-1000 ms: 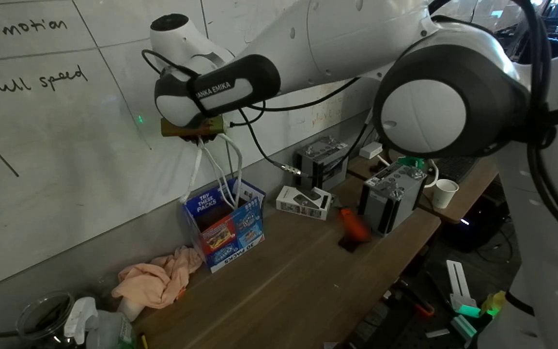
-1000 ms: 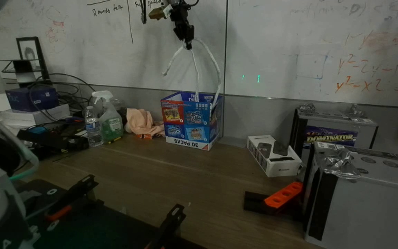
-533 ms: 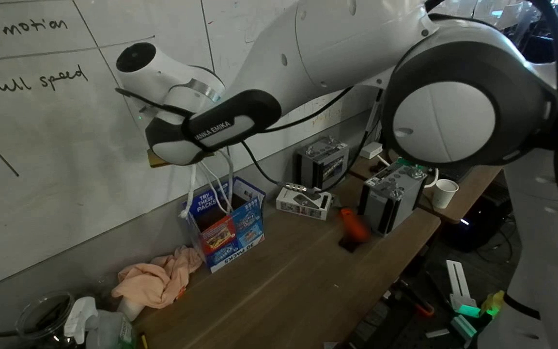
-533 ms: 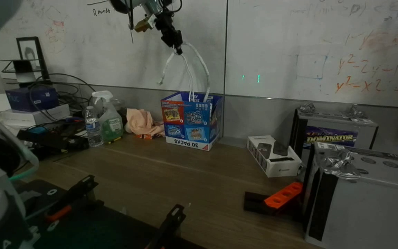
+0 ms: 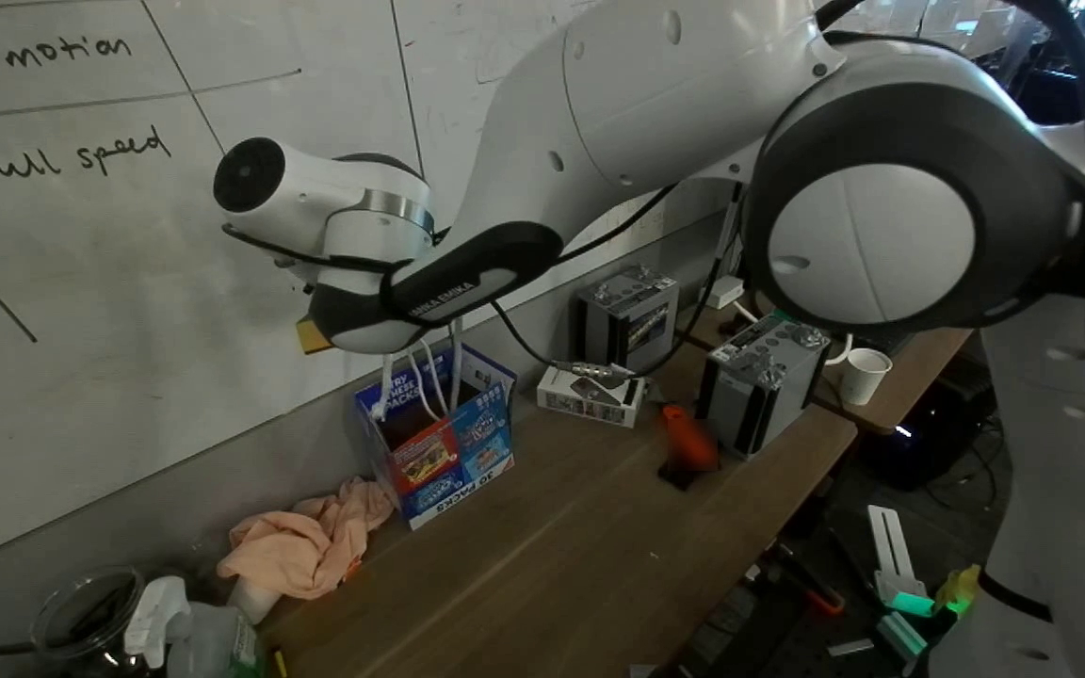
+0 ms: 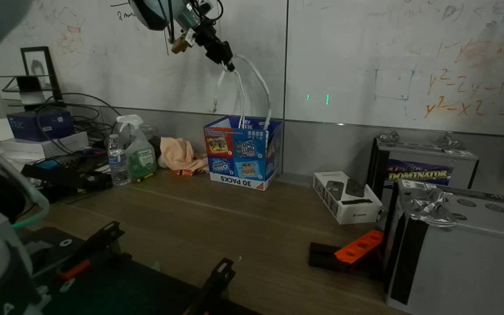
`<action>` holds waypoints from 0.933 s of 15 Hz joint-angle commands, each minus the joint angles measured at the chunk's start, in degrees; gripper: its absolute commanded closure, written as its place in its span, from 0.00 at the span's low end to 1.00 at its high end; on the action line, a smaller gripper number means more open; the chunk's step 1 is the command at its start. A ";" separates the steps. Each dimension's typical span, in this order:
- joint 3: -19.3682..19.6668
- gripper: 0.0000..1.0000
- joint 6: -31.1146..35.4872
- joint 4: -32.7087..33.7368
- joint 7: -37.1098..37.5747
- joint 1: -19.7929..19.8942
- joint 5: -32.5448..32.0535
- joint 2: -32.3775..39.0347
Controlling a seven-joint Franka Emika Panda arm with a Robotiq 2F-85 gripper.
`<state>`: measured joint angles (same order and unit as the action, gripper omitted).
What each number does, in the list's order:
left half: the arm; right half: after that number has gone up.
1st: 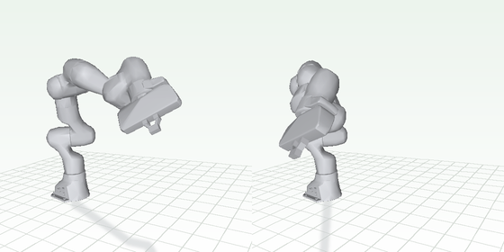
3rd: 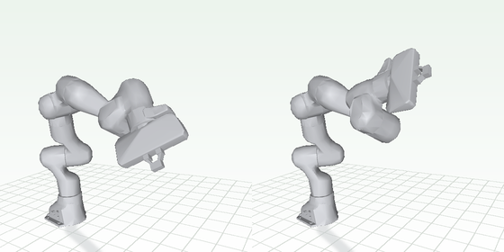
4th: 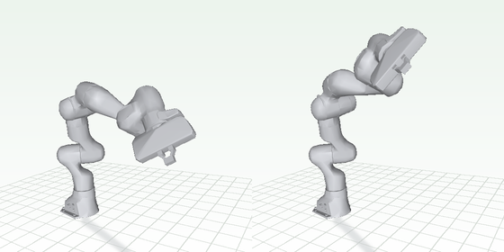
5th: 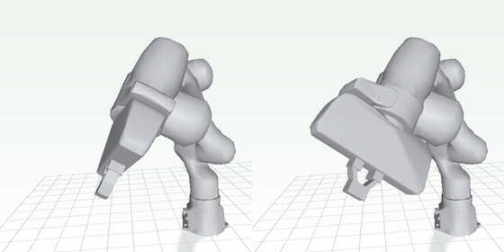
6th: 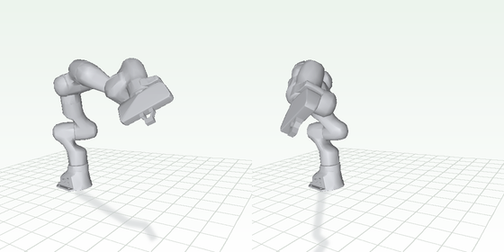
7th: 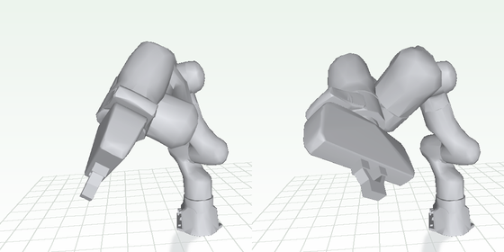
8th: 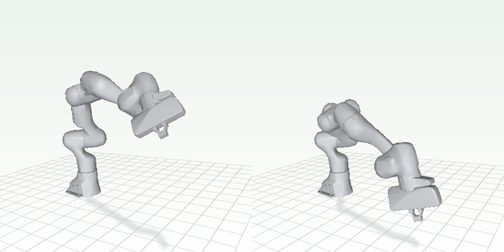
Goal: Pick up the white ropes from the counter and put them in the box
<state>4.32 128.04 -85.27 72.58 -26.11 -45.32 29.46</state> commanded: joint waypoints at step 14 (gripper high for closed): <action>-3.10 0.98 -0.51 -3.77 5.84 2.95 -7.54 2.19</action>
<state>2.58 127.98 -89.98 77.00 -23.95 -51.32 30.93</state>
